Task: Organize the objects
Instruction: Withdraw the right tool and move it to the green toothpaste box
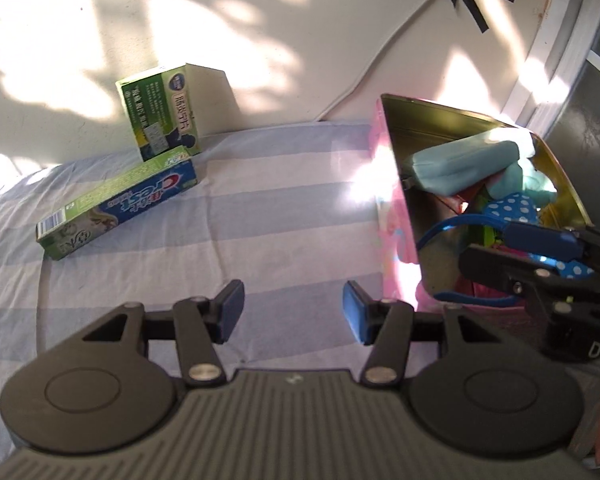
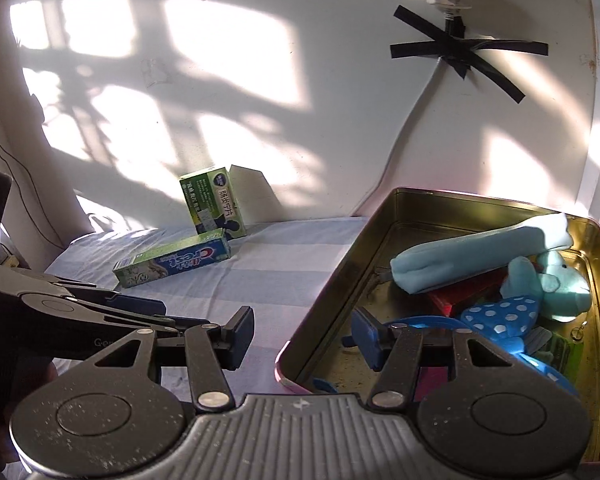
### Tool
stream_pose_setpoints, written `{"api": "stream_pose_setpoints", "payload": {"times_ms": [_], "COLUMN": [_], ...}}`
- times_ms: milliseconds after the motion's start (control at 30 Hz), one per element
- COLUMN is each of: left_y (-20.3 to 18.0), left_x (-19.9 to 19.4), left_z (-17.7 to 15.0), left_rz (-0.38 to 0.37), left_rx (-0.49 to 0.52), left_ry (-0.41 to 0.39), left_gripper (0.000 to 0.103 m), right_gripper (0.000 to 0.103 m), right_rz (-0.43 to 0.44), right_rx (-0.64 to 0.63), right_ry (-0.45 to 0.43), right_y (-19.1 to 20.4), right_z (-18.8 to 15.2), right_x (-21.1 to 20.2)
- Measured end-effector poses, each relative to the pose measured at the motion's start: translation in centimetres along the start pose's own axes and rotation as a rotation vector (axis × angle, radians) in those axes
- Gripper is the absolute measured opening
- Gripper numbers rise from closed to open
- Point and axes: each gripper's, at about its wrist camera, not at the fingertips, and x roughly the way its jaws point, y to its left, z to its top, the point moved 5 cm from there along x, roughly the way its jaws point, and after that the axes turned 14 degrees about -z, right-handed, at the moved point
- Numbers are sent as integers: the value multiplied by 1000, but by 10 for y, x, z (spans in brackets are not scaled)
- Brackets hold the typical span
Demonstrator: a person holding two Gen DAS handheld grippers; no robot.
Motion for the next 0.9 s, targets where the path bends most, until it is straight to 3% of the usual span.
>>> {"api": "stream_pose_setpoints", "payload": {"times_ms": [333, 567, 633, 733, 833, 900], "left_y": [95, 180, 208, 251, 272, 276], "left_x": [-23, -42, -46, -43, -26, -15], "left_z": [-27, -21, -15, -9, -8, -8], "left_rz": [71, 111, 89, 18, -47, -80], "left_rx": [-114, -243, -331, -565, -752, -819], "left_ry": [21, -4, -28, -101, -145, -158], "left_gripper": [57, 58, 60, 66, 69, 69], "right_gripper": [55, 55, 55, 57, 59, 59], "right_rz": [81, 119, 128, 128, 149, 137], "right_rx": [-65, -66, -56, -1, 60, 73], "right_ry": [87, 146, 146, 141, 164, 183], "right_y": [94, 135, 142, 144, 146, 148], "right_z": [-1, 13, 26, 49, 71, 81], "right_x": [31, 81, 101, 135, 176, 200]}}
